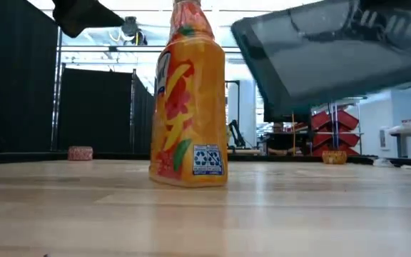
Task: Apply microfiber cloth
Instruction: Wipe the front of the tablet using the green microfiber cloth
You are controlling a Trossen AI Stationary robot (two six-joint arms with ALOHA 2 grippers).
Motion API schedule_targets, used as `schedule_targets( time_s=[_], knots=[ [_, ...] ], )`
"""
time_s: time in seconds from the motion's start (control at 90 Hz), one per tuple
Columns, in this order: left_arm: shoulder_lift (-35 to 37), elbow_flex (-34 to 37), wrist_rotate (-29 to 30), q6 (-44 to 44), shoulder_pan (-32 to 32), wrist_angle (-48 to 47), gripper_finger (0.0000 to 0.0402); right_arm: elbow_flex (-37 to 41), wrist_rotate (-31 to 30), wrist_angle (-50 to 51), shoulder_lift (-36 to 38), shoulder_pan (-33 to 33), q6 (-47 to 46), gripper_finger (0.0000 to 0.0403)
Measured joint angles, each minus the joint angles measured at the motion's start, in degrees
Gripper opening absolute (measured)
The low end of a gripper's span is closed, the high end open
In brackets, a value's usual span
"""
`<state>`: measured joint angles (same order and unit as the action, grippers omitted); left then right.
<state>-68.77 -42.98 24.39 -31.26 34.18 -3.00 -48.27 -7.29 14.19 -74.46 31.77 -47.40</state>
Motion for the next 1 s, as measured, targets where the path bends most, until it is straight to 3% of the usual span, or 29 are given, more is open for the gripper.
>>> schedule_targets(
  time_s=[0.422, 0.878, 1.0],
  knots=[
    [-11.7, 0.0, -2.2, -1.5, 0.5, 10.2, 0.0365, 0.0, -5.4, -16.3, -18.2, 1.1, 7.5, 0.0011],
    [-23.2, 0.0, -2.9, -1.4, -0.9, 19.2, 0.0365, -0.2, -4.4, -17.6, -20.2, -1.7, 7.6, 0.0016],
    [-24.6, 0.0, -3.0, -1.4, -1.3, 20.0, 0.0365, 0.1, -5.0, -20.0, -19.6, -1.7, 12.3, 0.0017]
  ],
)
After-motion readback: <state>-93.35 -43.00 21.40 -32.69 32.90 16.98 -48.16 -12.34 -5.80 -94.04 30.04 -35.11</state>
